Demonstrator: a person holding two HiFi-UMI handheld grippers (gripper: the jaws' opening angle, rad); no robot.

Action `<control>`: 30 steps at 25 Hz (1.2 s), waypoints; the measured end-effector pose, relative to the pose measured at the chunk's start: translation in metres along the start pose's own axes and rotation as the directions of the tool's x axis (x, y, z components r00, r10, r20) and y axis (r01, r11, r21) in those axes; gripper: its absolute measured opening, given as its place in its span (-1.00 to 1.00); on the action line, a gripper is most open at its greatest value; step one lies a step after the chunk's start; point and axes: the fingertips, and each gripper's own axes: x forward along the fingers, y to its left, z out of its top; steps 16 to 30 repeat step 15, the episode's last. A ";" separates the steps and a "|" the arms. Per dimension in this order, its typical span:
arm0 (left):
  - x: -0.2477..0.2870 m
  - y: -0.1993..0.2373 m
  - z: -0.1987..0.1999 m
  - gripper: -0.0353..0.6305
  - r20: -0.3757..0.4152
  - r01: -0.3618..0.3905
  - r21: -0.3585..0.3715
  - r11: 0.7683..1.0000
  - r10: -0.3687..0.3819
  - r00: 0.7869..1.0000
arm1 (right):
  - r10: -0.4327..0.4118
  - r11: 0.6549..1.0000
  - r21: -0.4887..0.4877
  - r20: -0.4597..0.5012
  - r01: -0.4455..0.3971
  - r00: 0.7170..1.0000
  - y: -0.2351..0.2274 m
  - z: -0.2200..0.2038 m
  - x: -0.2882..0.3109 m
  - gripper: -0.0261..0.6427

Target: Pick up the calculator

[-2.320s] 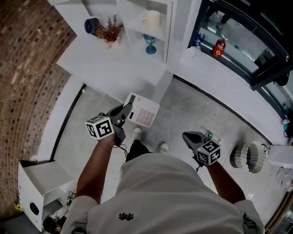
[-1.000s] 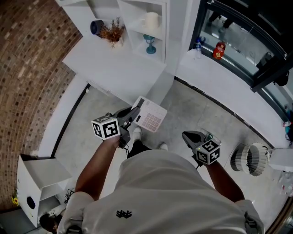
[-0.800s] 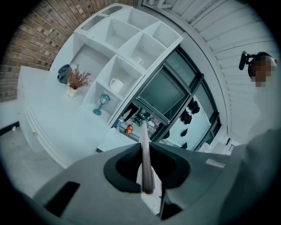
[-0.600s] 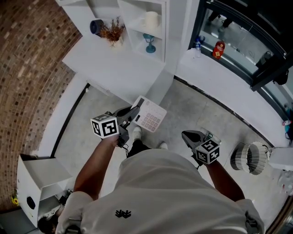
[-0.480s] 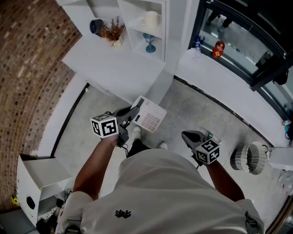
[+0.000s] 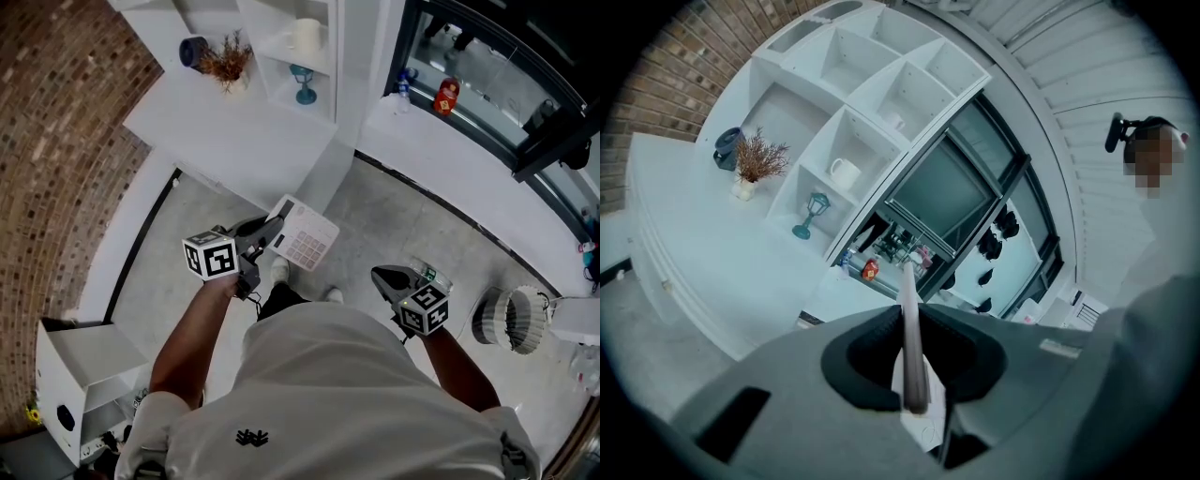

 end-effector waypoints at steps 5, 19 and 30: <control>0.002 0.006 0.000 -0.72 -0.004 0.011 -0.002 1.000 -0.011 1.000 | -0.010 1.000 0.002 -0.001 0.010 1.000 -0.002 -0.001 0.004 -0.89; 0.006 0.018 0.013 -0.72 -0.008 0.028 -0.016 0.999 -0.028 1.000 | -0.006 1.000 -0.001 -0.007 0.006 1.000 -0.009 0.007 0.018 -0.89; 0.006 0.018 0.013 -0.72 -0.008 0.028 -0.016 0.999 -0.028 1.000 | -0.006 1.000 -0.001 -0.007 0.006 1.000 -0.009 0.007 0.018 -0.89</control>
